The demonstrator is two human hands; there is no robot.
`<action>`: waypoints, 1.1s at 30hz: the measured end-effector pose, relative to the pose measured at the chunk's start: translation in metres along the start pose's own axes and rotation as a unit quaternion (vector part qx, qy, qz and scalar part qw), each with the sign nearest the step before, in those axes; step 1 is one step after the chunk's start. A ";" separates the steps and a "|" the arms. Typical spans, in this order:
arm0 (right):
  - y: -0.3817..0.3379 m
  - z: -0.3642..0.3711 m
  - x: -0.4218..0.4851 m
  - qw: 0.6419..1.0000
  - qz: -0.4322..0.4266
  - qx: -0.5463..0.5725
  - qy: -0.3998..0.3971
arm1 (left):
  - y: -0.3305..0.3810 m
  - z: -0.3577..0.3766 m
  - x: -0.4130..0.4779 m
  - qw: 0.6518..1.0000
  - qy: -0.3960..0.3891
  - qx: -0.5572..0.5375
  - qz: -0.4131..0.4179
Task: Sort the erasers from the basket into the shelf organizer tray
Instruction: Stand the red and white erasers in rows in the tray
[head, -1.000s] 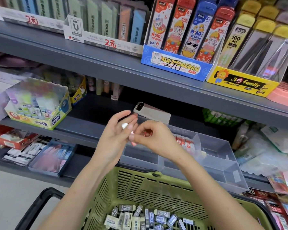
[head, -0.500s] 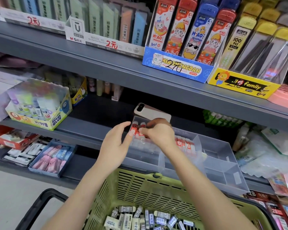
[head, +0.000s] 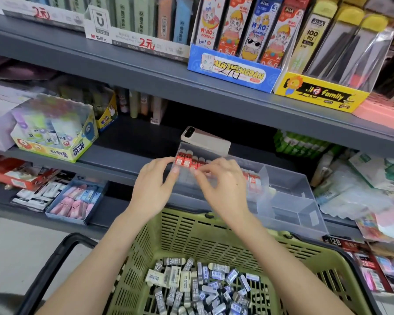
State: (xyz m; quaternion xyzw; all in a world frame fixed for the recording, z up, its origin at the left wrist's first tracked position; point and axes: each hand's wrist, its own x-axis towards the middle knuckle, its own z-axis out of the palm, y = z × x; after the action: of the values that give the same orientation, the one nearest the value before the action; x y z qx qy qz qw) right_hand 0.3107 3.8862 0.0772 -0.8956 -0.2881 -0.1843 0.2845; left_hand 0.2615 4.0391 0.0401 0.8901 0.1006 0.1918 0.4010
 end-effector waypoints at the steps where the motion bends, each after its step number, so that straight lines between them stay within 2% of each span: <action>1: 0.002 -0.007 -0.013 0.999 -0.023 0.029 0.024 | 0.001 -0.002 -0.005 1.000 0.014 0.015 0.012; 4: 0.019 -0.024 -0.059 0.994 -0.071 0.084 0.016 | 0.009 -0.009 -0.026 0.992 0.087 0.066 0.070; 6: 0.036 -0.030 -0.092 0.993 -0.067 0.093 -0.039 | 0.017 -0.012 -0.042 0.981 0.133 0.083 0.114; 8: 0.056 -0.032 -0.125 0.988 -0.033 0.073 -0.132 | 0.025 -0.009 -0.058 0.977 0.125 0.086 0.148; 10: 0.076 -0.032 -0.154 0.962 0.050 0.034 -0.265 | 0.031 -0.001 -0.074 0.981 0.053 0.077 0.168; 12: 0.096 -0.033 -0.180 0.899 0.159 0.007 -0.409 | 0.033 0.014 -0.089 0.980 -0.074 0.074 0.171; 14: 0.112 -0.034 -0.205 0.824 0.205 -0.008 -0.528 | 0.030 0.033 -0.105 0.951 -0.228 0.094 0.188; 16: 0.118 -0.038 -0.227 0.762 0.218 -0.048 -0.608 | 0.026 0.054 -0.123 0.897 -0.361 0.135 0.218; 17: 0.119 -0.039 -0.236 0.745 0.222 -0.063 -0.625 | 0.024 0.064 -0.133 0.868 -0.414 0.151 0.226; 19: 0.118 -0.039 -0.250 0.738 0.218 -0.085 -0.633 | 0.020 0.086 -0.154 0.820 -0.496 0.164 0.232; 23: 0.109 -0.036 -0.274 0.741 0.214 -0.098 -0.629 | 0.010 0.129 -0.201 0.759 -0.586 0.164 0.229; 27: 0.104 -0.024 -0.296 0.755 0.209 -0.117 -0.611 | -0.003 0.154 -0.230 0.737 -0.553 0.242 0.304; 30: 0.107 -0.020 -0.299 0.759 0.265 -0.045 -0.593 | -0.013 0.153 -0.222 0.723 -0.538 0.253 0.352; 33: 0.111 -0.019 -0.294 0.769 0.289 0.016 -0.570 | -0.031 0.139 -0.198 0.736 -0.517 0.257 0.353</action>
State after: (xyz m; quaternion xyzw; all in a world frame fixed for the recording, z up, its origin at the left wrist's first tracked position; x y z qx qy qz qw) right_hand 0.1513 3.6795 -0.0983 -0.8726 -0.1273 0.4555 0.1220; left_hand 0.1397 3.8991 -0.1188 0.8928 -0.3985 -0.2037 0.0507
